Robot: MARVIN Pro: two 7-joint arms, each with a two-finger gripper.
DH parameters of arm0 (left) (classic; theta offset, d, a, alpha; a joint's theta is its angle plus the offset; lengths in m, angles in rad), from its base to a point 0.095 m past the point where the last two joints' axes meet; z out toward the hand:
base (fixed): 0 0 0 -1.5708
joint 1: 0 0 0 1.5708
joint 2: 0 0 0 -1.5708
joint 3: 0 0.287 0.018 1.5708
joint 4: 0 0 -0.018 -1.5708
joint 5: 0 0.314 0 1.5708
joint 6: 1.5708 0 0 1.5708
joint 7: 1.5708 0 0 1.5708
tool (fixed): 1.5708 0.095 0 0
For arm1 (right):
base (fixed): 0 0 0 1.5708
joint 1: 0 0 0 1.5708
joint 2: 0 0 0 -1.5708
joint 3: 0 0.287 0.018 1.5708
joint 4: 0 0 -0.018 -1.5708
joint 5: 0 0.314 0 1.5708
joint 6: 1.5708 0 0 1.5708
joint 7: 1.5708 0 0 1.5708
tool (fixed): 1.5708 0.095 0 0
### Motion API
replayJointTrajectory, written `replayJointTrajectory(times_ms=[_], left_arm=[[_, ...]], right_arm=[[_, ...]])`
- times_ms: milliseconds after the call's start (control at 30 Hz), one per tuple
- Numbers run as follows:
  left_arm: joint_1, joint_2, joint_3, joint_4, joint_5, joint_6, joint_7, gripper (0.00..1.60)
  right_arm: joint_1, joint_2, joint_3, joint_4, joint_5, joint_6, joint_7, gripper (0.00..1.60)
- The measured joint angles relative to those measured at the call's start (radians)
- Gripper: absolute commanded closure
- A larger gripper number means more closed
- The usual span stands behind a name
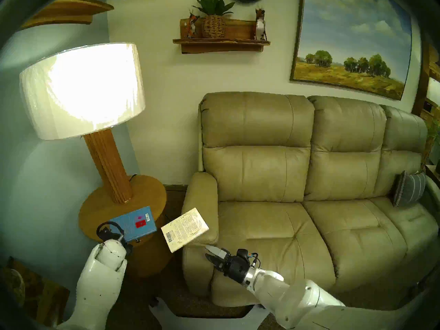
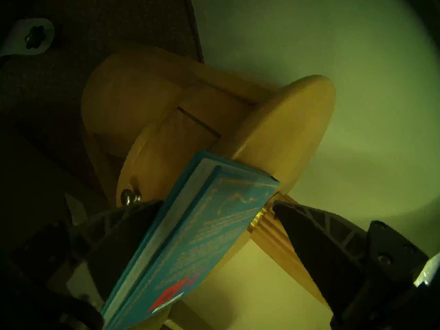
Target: Move books from sofa to side table
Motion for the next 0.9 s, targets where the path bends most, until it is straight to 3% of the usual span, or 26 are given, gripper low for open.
replayJointTrajectory(times_ms=[533, 900], left_arm=[[0.187, -0.071, 0.081, -0.132, 0.095, 0.014, -0.099, 0.00], [0.325, -0.075, 0.230, -0.191, 0.352, 0.016, -0.271, 0.00]], right_arm=[[0.002, -0.013, -0.010, 0.000, 0.016, 0.018, -0.007, 0.00], [0.021, -0.016, -0.008, -0.020, 0.018, -0.002, -0.020, 0.00]])
